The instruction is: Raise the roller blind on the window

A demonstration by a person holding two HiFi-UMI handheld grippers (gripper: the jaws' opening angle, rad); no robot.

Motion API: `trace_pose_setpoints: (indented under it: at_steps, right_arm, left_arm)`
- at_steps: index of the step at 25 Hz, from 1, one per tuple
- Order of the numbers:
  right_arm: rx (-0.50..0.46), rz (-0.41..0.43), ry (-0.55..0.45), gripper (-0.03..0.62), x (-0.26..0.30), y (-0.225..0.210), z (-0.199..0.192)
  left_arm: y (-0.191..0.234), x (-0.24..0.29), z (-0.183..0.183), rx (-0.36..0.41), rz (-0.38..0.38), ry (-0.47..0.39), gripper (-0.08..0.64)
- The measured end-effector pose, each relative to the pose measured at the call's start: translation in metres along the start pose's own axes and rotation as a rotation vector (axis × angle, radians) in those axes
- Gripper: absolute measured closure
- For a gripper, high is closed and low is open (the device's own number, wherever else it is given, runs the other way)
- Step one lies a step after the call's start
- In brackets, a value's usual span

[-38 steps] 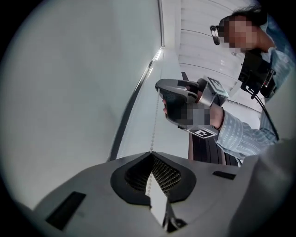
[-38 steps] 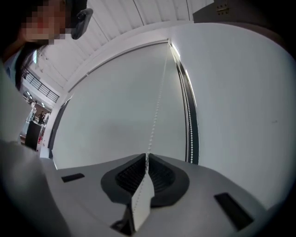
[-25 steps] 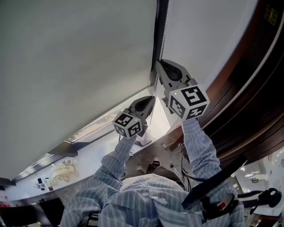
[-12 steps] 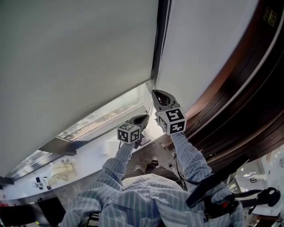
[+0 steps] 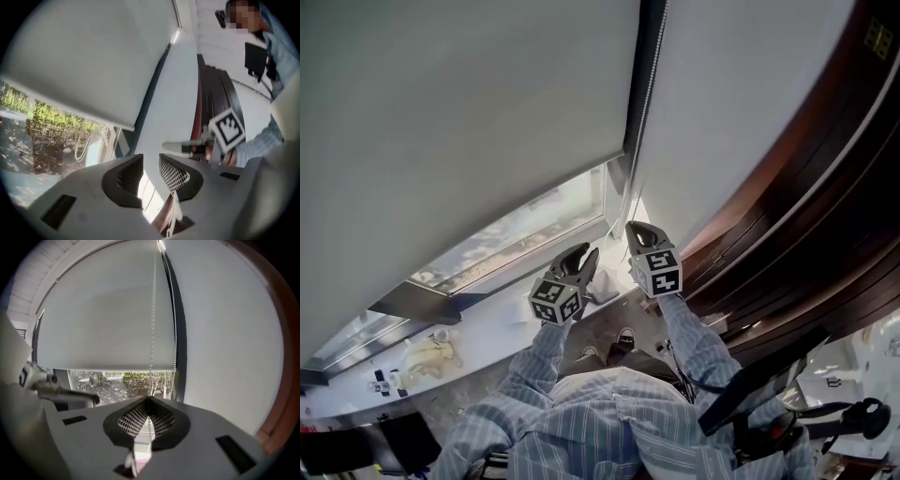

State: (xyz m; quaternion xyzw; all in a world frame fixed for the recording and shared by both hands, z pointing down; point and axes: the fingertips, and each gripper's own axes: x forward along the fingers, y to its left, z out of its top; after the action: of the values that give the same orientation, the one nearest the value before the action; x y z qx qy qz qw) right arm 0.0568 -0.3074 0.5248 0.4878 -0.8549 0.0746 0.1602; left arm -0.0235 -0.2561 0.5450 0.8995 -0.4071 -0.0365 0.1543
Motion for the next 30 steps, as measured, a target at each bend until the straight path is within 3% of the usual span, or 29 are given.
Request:
trace_pose_setpoints:
  at_steps: [3,6,10,14,17,19,23,27,30]
  right_arm:
    - [-0.008,0.015,-0.007,0.588,0.005,0.006,0.002]
    - [-0.006,0.035,-0.019,0.588,0.009,0.016,0.004]
    - [0.009,0.051,-0.017,0.588,0.011,0.023,0.001]
    - [0.015,0.057,-0.027,0.588,0.008,0.024,-0.001]
    - [0.013,0.056,-0.039,0.588,0.006,0.025,-0.003]
    - [0.017,0.055,-0.045,0.588,0.005,0.024,-0.003]
    - [0.033,0.053,-0.058,0.588,0.004,0.023,-0.004]
    - [0.038,0.051,-0.056,0.588,0.005,0.021,-0.009]
    - [0.038,0.059,-0.014,0.588,0.007,0.025,-0.025]
  left_arm:
    - [-0.026,0.013,0.098,0.025,-0.132,-0.139,0.463]
    - [-0.061,0.032,0.189,0.147,-0.249,-0.232,0.463]
    - [-0.096,0.056,0.261,0.247,-0.315,-0.268,0.463]
    - [-0.109,0.079,0.291,0.283,-0.326,-0.268,0.463]
    - [-0.12,0.077,0.307,0.21,-0.375,-0.321,0.472]
    - [-0.121,0.075,0.314,0.161,-0.386,-0.355,0.534]
    - [-0.118,0.08,0.313,0.109,-0.404,-0.366,0.54]
    - [-0.116,0.084,0.313,0.13,-0.365,-0.378,0.548]
    - [-0.106,0.085,0.298,0.087,-0.351,-0.369,0.549]
